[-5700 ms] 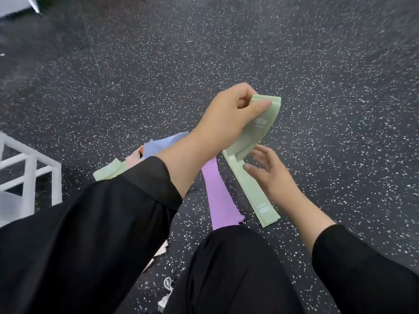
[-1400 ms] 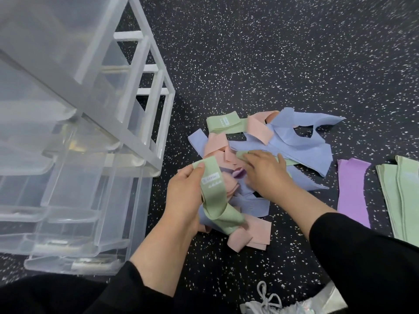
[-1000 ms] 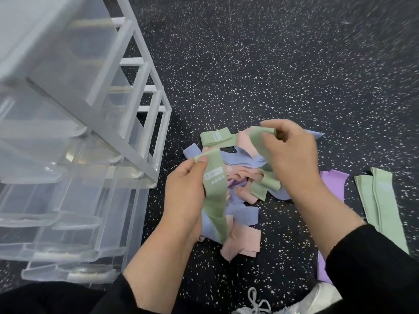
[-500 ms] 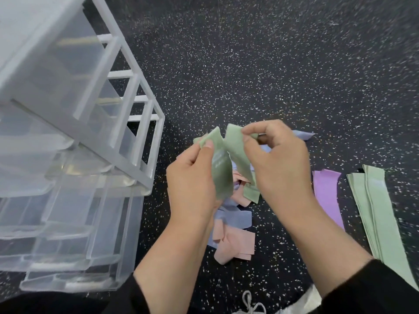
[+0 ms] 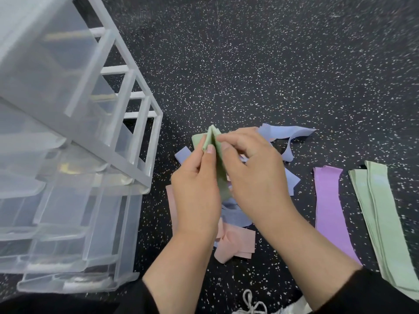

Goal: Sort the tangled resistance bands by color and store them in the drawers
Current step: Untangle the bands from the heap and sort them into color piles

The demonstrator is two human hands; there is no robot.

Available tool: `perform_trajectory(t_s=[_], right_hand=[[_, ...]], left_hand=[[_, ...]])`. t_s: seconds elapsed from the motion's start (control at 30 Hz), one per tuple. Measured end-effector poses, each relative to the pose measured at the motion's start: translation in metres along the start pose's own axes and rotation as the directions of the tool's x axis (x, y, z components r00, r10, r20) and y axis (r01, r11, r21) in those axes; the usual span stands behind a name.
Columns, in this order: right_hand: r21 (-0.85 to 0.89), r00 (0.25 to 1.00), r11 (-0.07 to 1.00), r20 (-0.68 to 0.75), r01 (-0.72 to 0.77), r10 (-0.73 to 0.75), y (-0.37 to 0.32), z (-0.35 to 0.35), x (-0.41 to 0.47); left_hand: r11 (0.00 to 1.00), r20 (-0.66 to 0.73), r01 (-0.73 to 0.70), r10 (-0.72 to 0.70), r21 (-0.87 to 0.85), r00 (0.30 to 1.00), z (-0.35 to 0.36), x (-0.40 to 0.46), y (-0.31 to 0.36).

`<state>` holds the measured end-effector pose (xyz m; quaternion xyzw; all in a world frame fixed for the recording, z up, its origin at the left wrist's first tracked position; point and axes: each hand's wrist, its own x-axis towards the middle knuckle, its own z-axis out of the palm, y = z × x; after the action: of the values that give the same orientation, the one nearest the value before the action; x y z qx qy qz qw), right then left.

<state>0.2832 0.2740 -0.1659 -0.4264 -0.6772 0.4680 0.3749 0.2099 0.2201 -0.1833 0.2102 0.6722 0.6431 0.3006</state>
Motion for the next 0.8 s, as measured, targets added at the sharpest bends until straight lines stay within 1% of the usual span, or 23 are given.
perform_trajectory(t_s=[0.07, 0.17, 0.23, 0.27, 0.3, 0.33, 0.4, 0.43, 0.47, 0.5, 0.57, 0.6, 0.67, 0.73, 0.77, 0.8], right_hand=[[0.057, 0.997, 0.997, 0.065, -0.048, 0.045, -0.002, 0.004, -0.006], [0.183, 0.986, 0.975, 0.129, -0.128, 0.106, -0.002, 0.007, -0.007], [0.227, 0.974, 0.962, 0.199, -0.154, 0.109, 0.000, 0.006, -0.004], [0.236, 0.971, 0.960, 0.222, -0.147, 0.094, -0.001, 0.003, 0.000], [0.237, 0.974, 0.963, 0.214, -0.126, 0.074, -0.001, -0.002, 0.005], [0.238, 0.983, 0.966, 0.170, -0.103, 0.063, -0.001, -0.010, 0.011], [0.209, 0.995, 0.972, 0.017, -0.103, 0.102, 0.010, -0.032, 0.030], [0.147, 0.990, 0.980, -0.042, -0.131, 0.138, 0.020, -0.043, 0.041], [0.045, 0.982, 0.984, -0.066, -0.173, 0.175, 0.033, -0.052, 0.049], [-0.077, 0.974, 0.971, -0.046, -0.226, 0.223, 0.049, -0.058, 0.055], [-0.289, 0.933, 0.903, 0.076, -0.317, 0.352, 0.080, -0.061, 0.059], [-0.382, 0.904, 0.864, 0.137, -0.329, 0.405, 0.094, -0.057, 0.058], [-0.514, 0.856, 0.804, 0.227, -0.301, 0.465, 0.116, -0.046, 0.052], [-0.600, 0.793, 0.752, 0.301, -0.274, 0.530, 0.133, -0.034, 0.044], [-0.645, 0.772, 0.721, 0.314, -0.254, 0.553, 0.141, -0.029, 0.040], [-0.687, 0.769, 0.689, 0.306, -0.230, 0.562, 0.150, -0.025, 0.036]], left_hand=[[0.999, 0.029, 0.040, -0.040, -0.013, 0.999, 0.001, 0.001, 0.000], [0.992, 0.082, 0.075, -0.066, -0.103, 0.994, -0.004, 0.005, -0.003], [0.985, 0.111, 0.087, -0.071, -0.149, 0.991, -0.008, 0.009, -0.006], [0.981, 0.099, 0.093, -0.076, -0.169, 0.992, -0.011, 0.012, -0.007], [0.978, 0.068, 0.097, -0.086, -0.185, 0.994, -0.013, 0.014, -0.009], [0.976, 0.025, 0.092, -0.089, -0.196, 0.996, -0.017, 0.017, -0.010], [0.974, -0.061, 0.047, -0.062, -0.220, 0.996, -0.025, 0.026, -0.007], [0.974, -0.093, 0.011, -0.033, -0.227, 0.995, -0.029, 0.030, -0.003], [0.972, -0.118, -0.026, -0.001, -0.235, 0.993, -0.033, 0.034, 0.002], [0.965, -0.135, -0.066, 0.033, -0.252, 0.990, -0.037, 0.038, 0.008], [0.943, -0.135, -0.145, 0.108, -0.301, 0.985, -0.041, 0.043, 0.016], [0.935, -0.109, -0.165, 0.137, -0.313, 0.984, -0.042, 0.045, 0.019], [0.938, -0.052, -0.156, 0.147, -0.310, 0.988, -0.042, 0.046, 0.020], [0.945, -0.035, -0.127, 0.122, -0.302, 0.992, -0.044, 0.047, 0.020], [0.950, -0.037, -0.107, 0.100, -0.293, 0.994, -0.044, 0.047, 0.020], [0.957, -0.043, -0.078, 0.069, -0.279, 0.997, -0.045, 0.046, 0.019]])
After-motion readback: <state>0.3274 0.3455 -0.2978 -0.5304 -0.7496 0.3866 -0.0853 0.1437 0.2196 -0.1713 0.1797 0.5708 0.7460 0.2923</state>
